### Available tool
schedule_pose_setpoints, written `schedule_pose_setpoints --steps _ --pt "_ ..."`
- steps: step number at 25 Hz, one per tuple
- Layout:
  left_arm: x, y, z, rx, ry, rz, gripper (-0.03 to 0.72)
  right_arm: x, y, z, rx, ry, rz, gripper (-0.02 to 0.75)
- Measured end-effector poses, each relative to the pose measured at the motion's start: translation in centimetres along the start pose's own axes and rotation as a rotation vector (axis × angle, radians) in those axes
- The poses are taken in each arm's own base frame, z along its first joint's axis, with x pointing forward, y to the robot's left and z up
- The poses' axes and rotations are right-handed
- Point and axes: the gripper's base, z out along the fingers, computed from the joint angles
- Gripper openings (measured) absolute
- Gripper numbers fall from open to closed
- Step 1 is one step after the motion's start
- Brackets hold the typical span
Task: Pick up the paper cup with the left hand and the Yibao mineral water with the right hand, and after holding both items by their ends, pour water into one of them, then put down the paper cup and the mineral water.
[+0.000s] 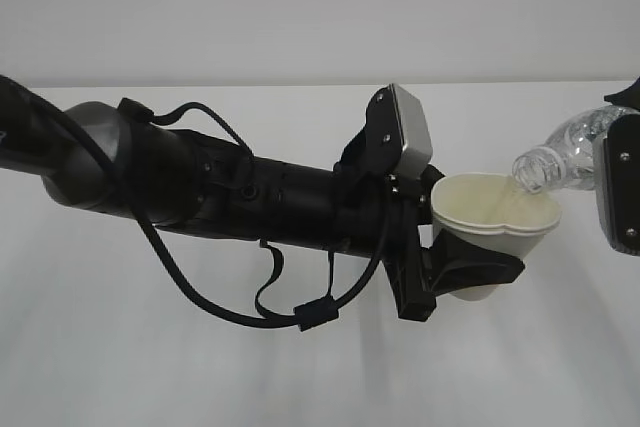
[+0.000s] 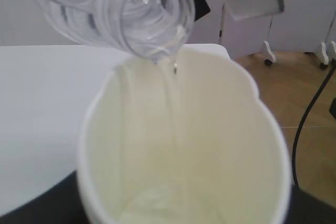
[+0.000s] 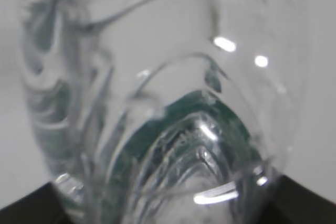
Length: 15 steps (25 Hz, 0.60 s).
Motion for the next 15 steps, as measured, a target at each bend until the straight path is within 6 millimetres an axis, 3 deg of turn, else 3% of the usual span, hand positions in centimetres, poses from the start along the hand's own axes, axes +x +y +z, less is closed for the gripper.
schedule_pose_setpoints --steps 15 --pt "0.0 0.0 0.0 0.0 0.0 -0.006 0.422 0.02 0.0 0.0 0.0 0.002 0.0 0.462"
